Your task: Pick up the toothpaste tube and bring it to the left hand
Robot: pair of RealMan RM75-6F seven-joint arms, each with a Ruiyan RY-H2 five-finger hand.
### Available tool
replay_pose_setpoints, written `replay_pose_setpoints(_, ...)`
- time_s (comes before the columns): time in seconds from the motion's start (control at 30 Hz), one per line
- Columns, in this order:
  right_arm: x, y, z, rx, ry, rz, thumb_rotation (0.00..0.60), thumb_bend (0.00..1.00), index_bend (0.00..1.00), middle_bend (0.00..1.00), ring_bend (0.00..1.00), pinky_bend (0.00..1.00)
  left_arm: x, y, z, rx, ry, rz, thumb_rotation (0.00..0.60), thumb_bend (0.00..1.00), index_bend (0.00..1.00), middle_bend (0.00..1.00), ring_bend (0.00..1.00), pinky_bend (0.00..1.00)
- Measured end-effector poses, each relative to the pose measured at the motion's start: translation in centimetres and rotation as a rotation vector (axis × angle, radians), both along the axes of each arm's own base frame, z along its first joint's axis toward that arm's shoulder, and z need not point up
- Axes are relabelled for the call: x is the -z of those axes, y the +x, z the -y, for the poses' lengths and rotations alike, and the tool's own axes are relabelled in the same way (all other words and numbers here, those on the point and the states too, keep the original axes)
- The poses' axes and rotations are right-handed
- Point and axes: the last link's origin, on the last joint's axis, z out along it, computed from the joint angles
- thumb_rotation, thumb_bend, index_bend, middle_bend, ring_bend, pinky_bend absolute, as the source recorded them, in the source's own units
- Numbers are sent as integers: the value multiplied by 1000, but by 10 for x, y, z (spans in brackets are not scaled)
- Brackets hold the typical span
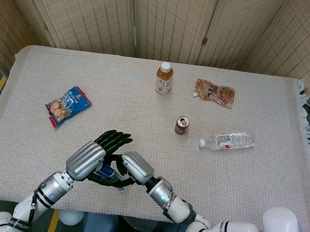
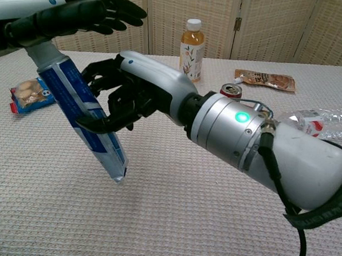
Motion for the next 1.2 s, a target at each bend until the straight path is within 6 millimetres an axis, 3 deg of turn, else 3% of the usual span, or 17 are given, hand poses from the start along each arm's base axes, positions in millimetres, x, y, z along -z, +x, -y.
replay_pose_setpoints(1.2, 5, -4, -1, 22, -6, -41, 600, 1000, 692, 634, 760, 705, 2, -10, 0, -16, 8, -141, 49, 128, 35, 84, 29, 0)
